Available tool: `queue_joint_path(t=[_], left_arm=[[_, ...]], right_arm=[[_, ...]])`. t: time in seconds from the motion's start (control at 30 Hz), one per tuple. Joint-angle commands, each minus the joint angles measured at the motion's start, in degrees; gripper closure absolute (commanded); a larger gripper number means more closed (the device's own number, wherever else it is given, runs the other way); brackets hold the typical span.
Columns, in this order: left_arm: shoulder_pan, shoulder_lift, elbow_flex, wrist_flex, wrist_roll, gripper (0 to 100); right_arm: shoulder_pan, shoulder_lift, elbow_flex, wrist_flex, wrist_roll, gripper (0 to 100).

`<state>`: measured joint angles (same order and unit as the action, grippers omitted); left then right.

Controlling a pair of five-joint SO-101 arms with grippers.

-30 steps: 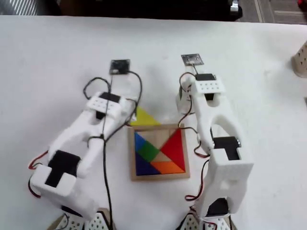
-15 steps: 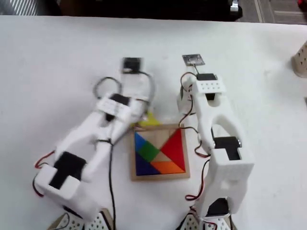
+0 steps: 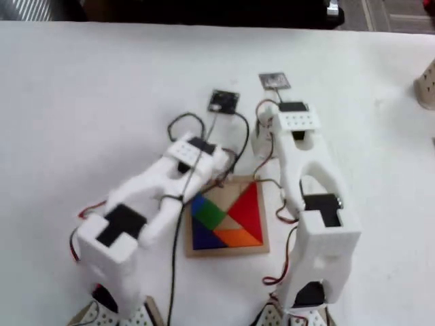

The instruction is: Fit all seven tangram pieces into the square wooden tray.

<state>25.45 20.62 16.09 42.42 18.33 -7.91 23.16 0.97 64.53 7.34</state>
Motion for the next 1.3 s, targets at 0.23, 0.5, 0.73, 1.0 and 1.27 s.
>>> queue_joint_path(t=[0.23, 0.5, 0.73, 1.0, 1.27], left_arm=[[-17.0, 1.9, -6.2, 13.6, 0.3, 98], [-24.3, 1.7, -12.2, 20.4, 0.3, 98], [-24.4, 0.4, -15.3, 28.5, 0.2, 98], [-20.9, -14.3, 0.0, 19.8, -22.8, 97], [-19.4, -18.9, 7.6, 13.6, -55.6, 89]], right_arm=[[1.1, -0.4, -2.2, 0.3, -0.5, 98.1], [0.8, -0.4, -2.2, 0.1, -0.4, 98.1], [0.8, -0.4, -2.4, 0.1, -0.1, 98.1], [0.7, -0.4, -2.4, 0.1, 0.0, 98.1], [0.8, -0.4, -2.3, 0.1, 0.0, 98.1]])
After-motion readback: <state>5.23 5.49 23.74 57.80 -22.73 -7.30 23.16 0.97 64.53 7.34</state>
